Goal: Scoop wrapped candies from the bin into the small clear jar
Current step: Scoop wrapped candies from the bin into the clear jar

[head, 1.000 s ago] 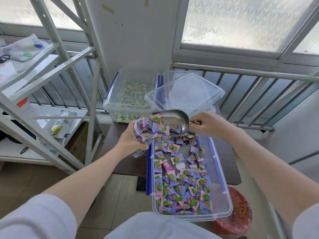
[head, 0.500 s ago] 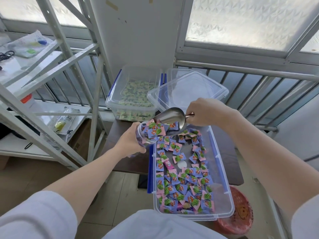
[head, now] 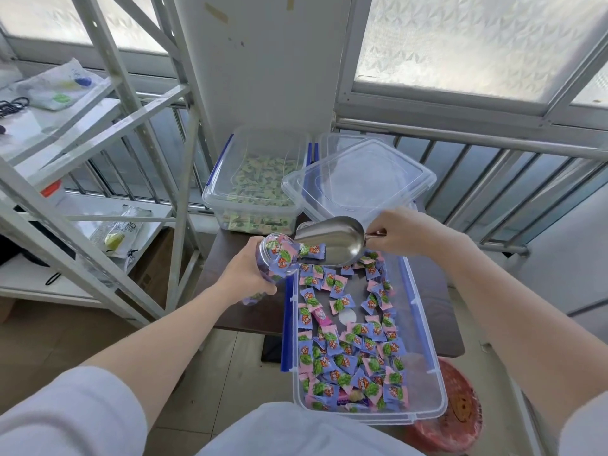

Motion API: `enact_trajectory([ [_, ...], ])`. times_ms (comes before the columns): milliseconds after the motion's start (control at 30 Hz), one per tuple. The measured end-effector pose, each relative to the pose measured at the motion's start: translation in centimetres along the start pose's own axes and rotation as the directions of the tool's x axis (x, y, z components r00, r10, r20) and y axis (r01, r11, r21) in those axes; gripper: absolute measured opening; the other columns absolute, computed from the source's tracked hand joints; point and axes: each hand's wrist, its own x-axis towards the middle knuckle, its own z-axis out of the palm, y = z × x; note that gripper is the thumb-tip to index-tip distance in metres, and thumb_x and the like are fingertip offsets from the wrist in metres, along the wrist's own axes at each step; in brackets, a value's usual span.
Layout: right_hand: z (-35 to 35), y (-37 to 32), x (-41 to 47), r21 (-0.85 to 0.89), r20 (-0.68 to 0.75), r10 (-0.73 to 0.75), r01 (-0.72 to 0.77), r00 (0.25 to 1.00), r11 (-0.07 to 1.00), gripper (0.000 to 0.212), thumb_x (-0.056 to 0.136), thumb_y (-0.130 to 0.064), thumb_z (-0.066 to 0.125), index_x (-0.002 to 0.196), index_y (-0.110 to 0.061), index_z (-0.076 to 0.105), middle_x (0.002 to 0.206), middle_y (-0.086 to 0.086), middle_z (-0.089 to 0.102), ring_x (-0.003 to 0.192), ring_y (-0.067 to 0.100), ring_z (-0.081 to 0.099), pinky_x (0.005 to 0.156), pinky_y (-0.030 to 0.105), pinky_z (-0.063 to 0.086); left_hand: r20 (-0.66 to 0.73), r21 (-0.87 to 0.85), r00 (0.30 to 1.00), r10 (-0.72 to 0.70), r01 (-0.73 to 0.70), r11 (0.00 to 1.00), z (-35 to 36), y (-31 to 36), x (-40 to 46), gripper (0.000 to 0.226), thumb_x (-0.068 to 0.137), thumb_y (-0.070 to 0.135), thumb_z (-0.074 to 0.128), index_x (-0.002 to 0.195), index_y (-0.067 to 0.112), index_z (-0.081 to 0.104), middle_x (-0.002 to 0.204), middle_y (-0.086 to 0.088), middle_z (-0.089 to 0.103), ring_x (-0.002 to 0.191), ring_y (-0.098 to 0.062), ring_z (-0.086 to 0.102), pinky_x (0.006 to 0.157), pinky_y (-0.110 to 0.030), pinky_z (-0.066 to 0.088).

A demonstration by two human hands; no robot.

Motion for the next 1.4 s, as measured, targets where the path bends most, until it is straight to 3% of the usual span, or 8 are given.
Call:
enact_trajectory([
  [133,1.7,1.2,-0.9,0.269,0.011,0.008,-0.01,1.0,0.963,0.043,0.072,-0.046,0.051,0.066,-0.004,0.06,0.055,0.002,0.041,0.053,0.013,0.033,0.056,0.029,0.032,0.0,-0.057,0.999,-0.045,0.045,0.997,-0.1,0.2,-0.1,0.08,0.055,0.004,0.083,0.118,0.029,0.041,0.097,0.012,0.064,0.079,0.0,0.06,0.059,-0.008,0.04],
  [200,2.4,1.5,-1.5,0.318,0.002,0.033,-0.032,0.999,0.948,0.033,0.082,-0.036,0.059,0.078,-0.004,0.069,0.056,-0.002,0.045,0.051,0.007,0.039,0.054,0.02,0.033,0.005,-0.056,0.999,-0.046,0.046,0.997,-0.2,0.4,-0.1,0.081,0.055,0.004,0.083,0.118,0.031,0.039,0.098,0.013,0.062,0.083,-0.001,0.058,0.06,-0.008,0.039],
  [400,3.6,2.4,-2.5,0.285,-0.008,0.104,-0.097,0.995,0.953,0.03,0.086,-0.025,0.06,0.068,-0.001,0.06,0.055,0.001,0.042,0.054,0.015,0.034,0.053,0.028,0.029,0.027,-0.102,0.999,-0.029,0.032,0.994,-0.1,0.9,-0.2,0.078,0.059,-0.001,0.08,0.119,0.031,0.04,0.1,0.009,0.064,0.078,-0.005,0.059,0.055,-0.001,0.043],
  [633,3.3,3.4,-3.9,0.384,-0.039,0.164,-0.137,0.986,0.913,0.029,0.084,-0.021,0.06,0.07,0.004,0.057,0.056,0.004,0.034,0.049,0.01,0.026,0.054,0.029,0.024,0.056,-0.077,0.998,0.009,-0.005,0.997,-0.1,2.0,0.3,0.078,0.058,0.0,0.081,0.118,0.031,0.042,0.099,0.004,0.067,0.075,-0.007,0.062,0.061,-0.009,0.047],
  [833,3.9,3.7,-4.4,0.405,-0.04,0.168,-0.138,0.985,0.904,0.032,0.085,-0.022,0.061,0.068,0.003,0.055,0.054,0.002,0.032,0.048,0.01,0.028,0.053,0.029,0.024,0.054,-0.125,0.999,0.009,-0.002,0.992,-0.2,2.6,1.0,0.082,0.056,0.002,0.082,0.121,0.032,0.042,0.105,-0.001,0.067,0.074,-0.016,0.07,0.08,-0.035,0.055],
  [1067,4.3,4.1,-4.6,0.44,-0.074,0.166,-0.117,0.983,0.89,0.035,0.086,-0.027,0.062,0.066,0.001,0.055,0.053,-0.001,0.03,0.049,0.009,0.025,0.054,0.029,0.023,0.015,-0.22,0.999,-0.04,0.042,0.975,0.4,1.7,0.9,0.078,0.058,-0.003,0.081,0.121,0.027,0.045,0.106,0.006,0.067,0.091,-0.012,0.066,0.074,-0.022,0.054],
  [1300,3.6,3.8,-4.3,0.435,-0.103,0.167,-0.107,0.98,0.894,0.034,0.087,-0.03,0.061,0.078,0.003,0.063,0.054,0.0,0.033,0.049,0.01,0.026,0.055,0.03,0.024,-0.029,-0.226,0.995,-0.091,0.083,0.971,0.5,0.9,0.6,0.079,0.059,0.001,0.084,0.121,0.028,0.042,0.099,0.008,0.066,0.086,-0.005,0.064,0.066,-0.016,0.048],
  [1400,3.2,3.3,-4.2,0.42,-0.106,0.165,-0.106,0.981,0.901,0.035,0.087,-0.028,0.061,0.072,0.004,0.058,0.052,-0.001,0.031,0.049,0.011,0.026,0.054,0.03,0.024,-0.052,-0.23,0.992,-0.116,0.101,0.968,0.5,0.5,0.7,0.081,0.059,0.002,0.085,0.121,0.029,0.041,0.098,0.009,0.065,0.087,-0.007,0.064,0.072,-0.023,0.052],
])
